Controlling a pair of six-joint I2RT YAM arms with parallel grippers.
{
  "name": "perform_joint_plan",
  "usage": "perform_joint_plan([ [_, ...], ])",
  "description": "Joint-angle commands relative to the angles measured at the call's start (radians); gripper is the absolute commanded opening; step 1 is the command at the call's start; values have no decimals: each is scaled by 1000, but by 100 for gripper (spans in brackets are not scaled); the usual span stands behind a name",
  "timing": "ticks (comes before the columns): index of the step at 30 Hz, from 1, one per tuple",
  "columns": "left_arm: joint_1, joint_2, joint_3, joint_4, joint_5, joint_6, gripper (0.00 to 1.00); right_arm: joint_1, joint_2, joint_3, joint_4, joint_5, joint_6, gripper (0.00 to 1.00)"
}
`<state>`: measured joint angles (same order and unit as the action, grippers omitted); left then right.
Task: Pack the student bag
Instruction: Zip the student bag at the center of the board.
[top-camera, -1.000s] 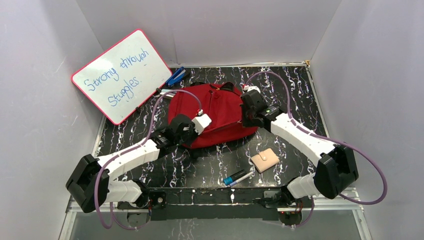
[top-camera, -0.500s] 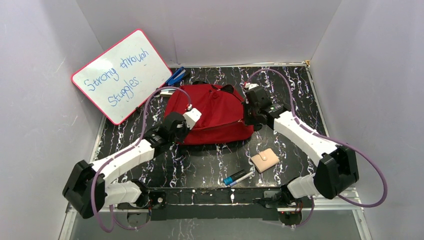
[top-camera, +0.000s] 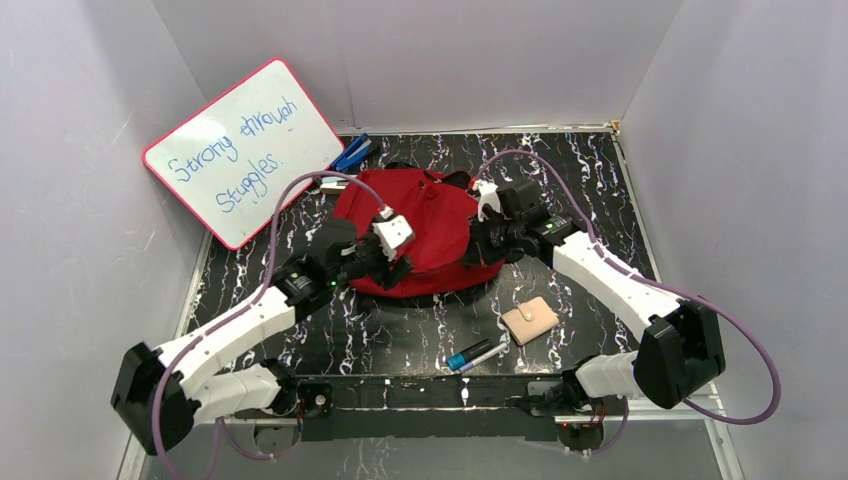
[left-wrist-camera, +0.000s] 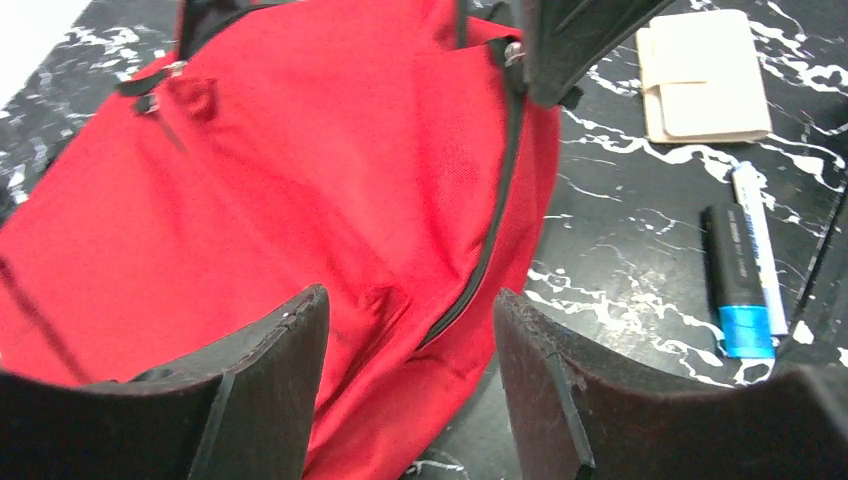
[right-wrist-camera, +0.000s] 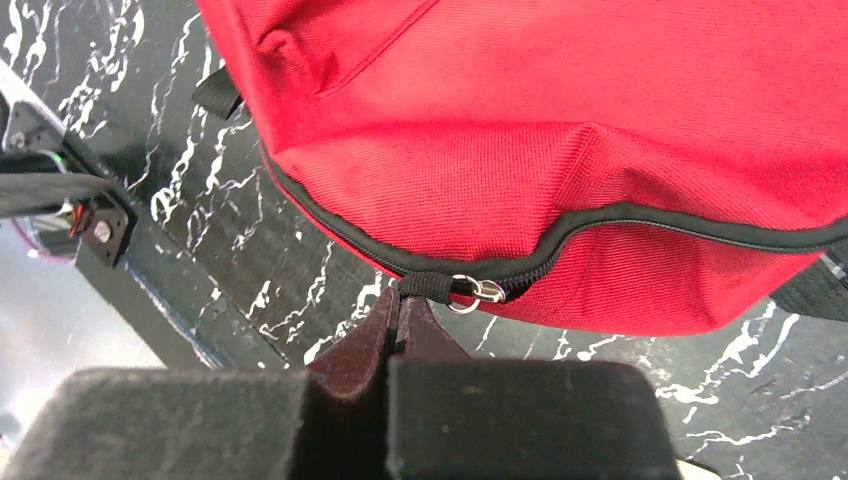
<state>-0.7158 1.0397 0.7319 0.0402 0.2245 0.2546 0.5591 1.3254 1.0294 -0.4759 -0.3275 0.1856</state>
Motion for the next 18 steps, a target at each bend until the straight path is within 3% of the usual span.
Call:
perform_joint_plan([
  [1,-71,113,53,82,61,29,59,21,-46,1,31,-75,-24,0],
  [6,-144,247,62,189,18,39,59,21,-85,15,-36,-6,-13,0],
  [15,-165,384,80,304,-3,62,58,21,-150,9,-95,-22,-4,0],
  [16,-165,395,89,303,-2,64,55,21,-156,7,-97,-18,-5,0],
  [18,-165,417,114,280,11,72,34,21,-158,6,-101,0,-4,0],
])
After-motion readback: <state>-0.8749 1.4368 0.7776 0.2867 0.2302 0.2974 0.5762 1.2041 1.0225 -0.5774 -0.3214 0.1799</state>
